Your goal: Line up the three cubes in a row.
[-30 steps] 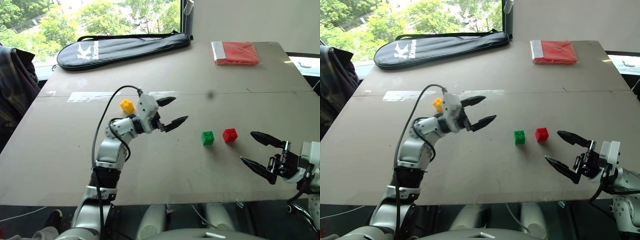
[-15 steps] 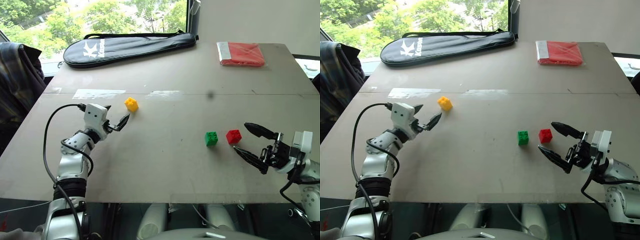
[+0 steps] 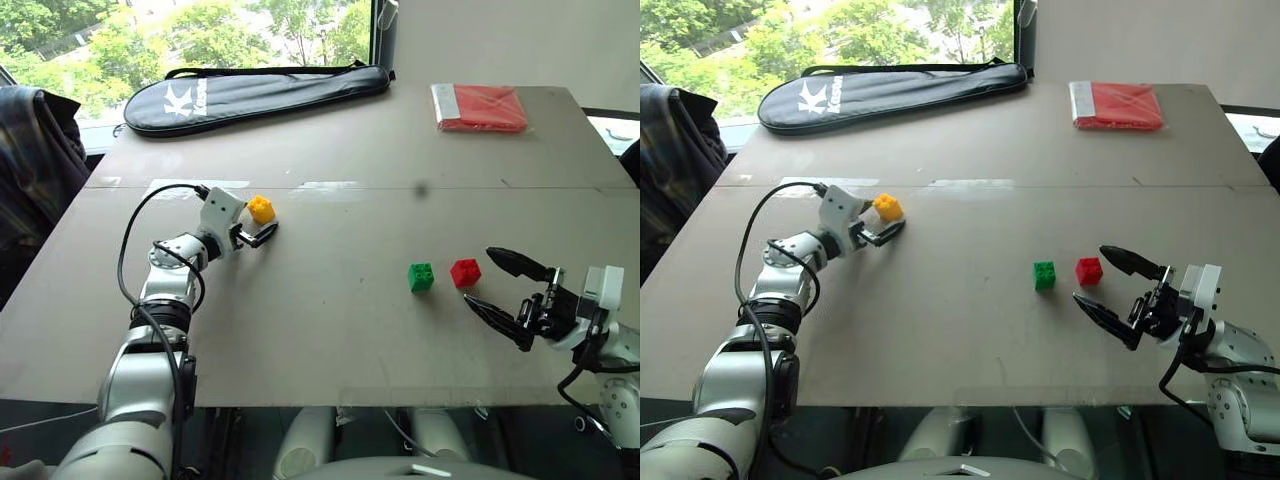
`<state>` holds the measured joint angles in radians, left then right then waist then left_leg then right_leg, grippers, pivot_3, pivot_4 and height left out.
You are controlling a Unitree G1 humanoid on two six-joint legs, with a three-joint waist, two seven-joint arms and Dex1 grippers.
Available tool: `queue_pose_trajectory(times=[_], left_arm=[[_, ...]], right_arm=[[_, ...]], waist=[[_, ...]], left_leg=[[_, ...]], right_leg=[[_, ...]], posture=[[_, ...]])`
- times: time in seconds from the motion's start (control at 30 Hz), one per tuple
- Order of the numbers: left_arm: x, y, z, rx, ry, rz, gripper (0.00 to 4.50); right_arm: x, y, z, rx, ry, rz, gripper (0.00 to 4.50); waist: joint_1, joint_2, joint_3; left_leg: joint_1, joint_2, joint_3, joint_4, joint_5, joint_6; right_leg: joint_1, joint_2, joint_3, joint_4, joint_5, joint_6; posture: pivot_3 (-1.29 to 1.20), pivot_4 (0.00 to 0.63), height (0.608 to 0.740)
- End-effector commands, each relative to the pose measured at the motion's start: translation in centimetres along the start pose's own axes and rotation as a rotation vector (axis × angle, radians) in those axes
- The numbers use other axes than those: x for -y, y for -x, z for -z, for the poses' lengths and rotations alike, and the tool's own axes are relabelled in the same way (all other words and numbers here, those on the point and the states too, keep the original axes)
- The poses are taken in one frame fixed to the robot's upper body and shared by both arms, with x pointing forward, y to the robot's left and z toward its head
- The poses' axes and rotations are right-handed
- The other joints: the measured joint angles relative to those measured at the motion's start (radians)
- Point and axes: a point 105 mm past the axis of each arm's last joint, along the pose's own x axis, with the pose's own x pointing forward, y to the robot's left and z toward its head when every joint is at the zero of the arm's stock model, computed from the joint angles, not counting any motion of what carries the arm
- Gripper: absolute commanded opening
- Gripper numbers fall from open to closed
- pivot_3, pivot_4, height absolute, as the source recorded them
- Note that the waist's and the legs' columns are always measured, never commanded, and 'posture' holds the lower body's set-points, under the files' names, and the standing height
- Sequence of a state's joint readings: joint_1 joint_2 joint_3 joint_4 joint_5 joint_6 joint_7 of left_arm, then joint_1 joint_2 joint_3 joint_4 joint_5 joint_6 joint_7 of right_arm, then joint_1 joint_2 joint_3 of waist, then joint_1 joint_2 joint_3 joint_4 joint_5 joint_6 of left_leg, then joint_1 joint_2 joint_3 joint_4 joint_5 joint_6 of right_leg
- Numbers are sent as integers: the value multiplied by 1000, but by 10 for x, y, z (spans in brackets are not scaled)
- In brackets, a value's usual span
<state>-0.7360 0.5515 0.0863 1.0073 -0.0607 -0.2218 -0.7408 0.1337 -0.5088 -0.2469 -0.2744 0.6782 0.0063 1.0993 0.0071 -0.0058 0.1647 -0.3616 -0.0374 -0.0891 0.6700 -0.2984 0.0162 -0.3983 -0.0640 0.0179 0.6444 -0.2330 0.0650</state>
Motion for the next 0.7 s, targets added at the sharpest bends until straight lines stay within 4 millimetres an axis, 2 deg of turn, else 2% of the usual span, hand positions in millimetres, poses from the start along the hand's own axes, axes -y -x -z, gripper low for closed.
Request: queue_pose_trajectory(times=[0.03,0.07,0.17,0.33,0.47,0.63,0.7], left_arm=[[4,-4,4,-11,4,8,4393],[7,-5,4,-9,8,23,4393],[9,-6,5,-3,9,32,3614],[7,-6,2,11,2,26,1358],[10,-5,0,20,-8,60,1305],[39,-3,-4,53,-35,288,1305],[59,-3,-15,100,-62,427,1305]], right_arm=[[-2,-4,-11,28,48,-16,4500],[-2,-4,-12,31,47,-19,4500],[-3,-5,-12,33,44,-24,4500],[-4,-7,-13,36,44,-33,4500],[-4,-7,-13,33,45,-34,4500],[-4,-5,-12,28,43,-31,4500],[-3,-5,-12,25,42,-31,4500]], waist=[[-1,0,0],[-1,0,0],[1,0,0],[-3,0,0],[-11,0,0],[-14,0,0],[-16,0,0]], left_leg=[[0,0,0,0,0,0],[0,0,0,0,0,0],[0,0,0,0,0,0],[0,0,0,0,0,0],[0,0,0,0,0,0],[0,-1,0,0,0,0],[0,-1,0,0,0,0]], right_leg=[[0,0,0,0,0,0],[0,0,0,0,0,0],[0,0,0,0,0,0],[0,0,0,1,0,0],[0,0,0,2,0,0],[0,0,0,1,0,0],[0,0,0,1,0,0]], posture=[[0,150,740],[0,150,740],[0,150,740],[0,150,740],[0,150,740],[0,150,740],[0,150,740]])
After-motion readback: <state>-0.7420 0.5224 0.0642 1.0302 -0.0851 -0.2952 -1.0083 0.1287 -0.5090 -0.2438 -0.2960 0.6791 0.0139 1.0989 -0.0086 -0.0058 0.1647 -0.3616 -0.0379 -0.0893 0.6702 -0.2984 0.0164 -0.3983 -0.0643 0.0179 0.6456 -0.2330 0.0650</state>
